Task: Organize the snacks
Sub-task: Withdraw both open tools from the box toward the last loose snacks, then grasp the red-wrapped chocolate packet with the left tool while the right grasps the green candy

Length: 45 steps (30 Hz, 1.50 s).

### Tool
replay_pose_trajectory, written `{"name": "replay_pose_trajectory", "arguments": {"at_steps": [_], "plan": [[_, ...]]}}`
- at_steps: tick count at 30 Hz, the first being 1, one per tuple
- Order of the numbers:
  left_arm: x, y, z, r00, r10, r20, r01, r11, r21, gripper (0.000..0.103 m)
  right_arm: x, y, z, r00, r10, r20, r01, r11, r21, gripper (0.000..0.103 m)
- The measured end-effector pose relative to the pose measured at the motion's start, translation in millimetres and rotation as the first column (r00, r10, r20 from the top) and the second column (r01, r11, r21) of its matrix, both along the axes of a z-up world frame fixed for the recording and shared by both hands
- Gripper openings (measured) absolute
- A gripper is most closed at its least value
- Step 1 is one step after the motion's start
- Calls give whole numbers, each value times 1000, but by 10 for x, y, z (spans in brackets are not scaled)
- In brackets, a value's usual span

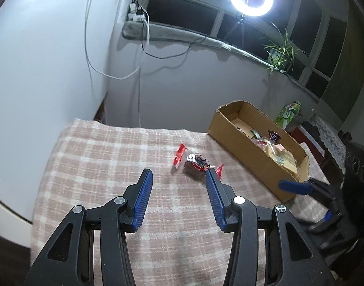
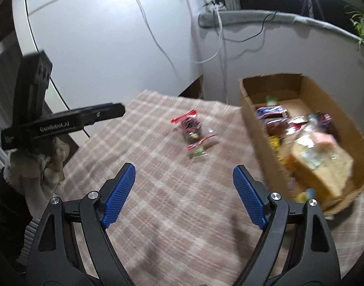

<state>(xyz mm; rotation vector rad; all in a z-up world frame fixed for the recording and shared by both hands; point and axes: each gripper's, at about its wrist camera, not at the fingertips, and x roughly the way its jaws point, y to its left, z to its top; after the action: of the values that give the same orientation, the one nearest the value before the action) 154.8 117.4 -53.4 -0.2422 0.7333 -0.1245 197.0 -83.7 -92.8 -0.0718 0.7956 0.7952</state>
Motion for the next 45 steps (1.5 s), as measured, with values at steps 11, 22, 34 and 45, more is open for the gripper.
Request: {"name": "replay_pose_trajectory", "arguments": {"at_steps": [11,22,34,45], "plan": [[620,-140,-357,989,-78,-127,60,988,-144,60,251,372,-395,996,-51,-70,46,996,-76,56],[983,-271,-604,972,-71,-224,35,987,-158,60,457,526,-508,992,-104,-68,95,988,-123,48],[1086,-332,-653,976,-38,-213,29,998,-47,49,583,634,-575,988,-134,-70,122,980,-156,48],[936,-51,-670,982,8,-188,-11,1000,-15,48,610,746,-587,990,-135,-44,124,974,-190,48]]}}
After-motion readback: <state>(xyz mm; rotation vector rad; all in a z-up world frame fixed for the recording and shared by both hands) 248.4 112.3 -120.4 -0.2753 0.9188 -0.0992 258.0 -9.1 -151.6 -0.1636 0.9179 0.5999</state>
